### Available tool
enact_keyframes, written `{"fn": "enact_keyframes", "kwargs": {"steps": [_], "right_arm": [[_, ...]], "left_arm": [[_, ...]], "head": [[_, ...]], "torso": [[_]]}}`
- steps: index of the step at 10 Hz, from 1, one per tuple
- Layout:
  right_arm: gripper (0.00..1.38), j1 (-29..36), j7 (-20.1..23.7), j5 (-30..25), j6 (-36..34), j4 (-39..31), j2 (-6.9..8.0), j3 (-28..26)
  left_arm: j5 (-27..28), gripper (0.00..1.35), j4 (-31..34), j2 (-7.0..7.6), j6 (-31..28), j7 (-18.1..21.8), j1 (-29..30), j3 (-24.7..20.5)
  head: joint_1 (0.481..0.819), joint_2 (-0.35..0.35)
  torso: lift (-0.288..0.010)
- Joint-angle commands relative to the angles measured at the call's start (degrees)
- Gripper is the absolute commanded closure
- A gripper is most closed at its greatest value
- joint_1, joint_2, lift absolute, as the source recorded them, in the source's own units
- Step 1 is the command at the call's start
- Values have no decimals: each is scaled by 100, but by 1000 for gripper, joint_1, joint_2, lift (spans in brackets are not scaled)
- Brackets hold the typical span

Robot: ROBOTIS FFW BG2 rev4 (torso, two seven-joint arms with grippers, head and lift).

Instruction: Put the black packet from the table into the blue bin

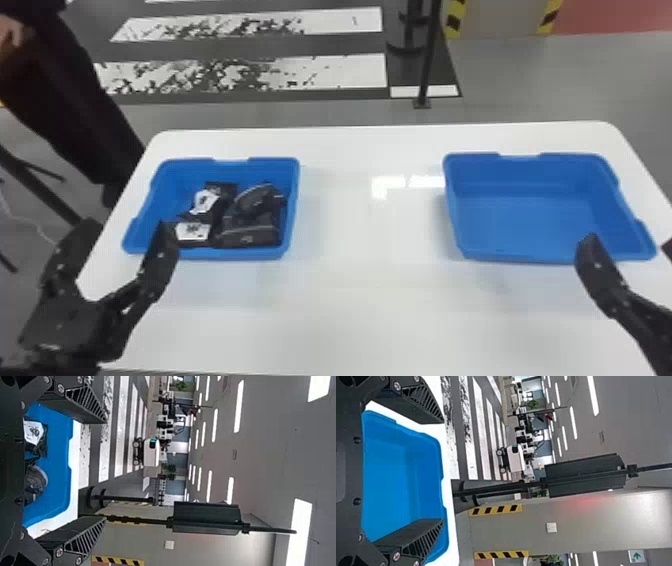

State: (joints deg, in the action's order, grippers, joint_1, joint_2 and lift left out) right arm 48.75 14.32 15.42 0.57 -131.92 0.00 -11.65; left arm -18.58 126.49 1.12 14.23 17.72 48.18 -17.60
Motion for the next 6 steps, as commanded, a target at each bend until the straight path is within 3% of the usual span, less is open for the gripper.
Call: {"fn": "enact_keyframes", "kwargs": {"steps": [1, 6], "right_arm": [[133, 4, 0, 0, 0, -5, 5, 0], [131, 4, 0, 11, 28, 9, 5, 0]], "left_arm": [[-15, 170, 0, 3, -16, -6, 5, -11], [-61, 170, 0, 3, -2, 3, 5, 23]], "head": [[695, 88], [695, 87]], "torso": [[-110], [-110]]}}
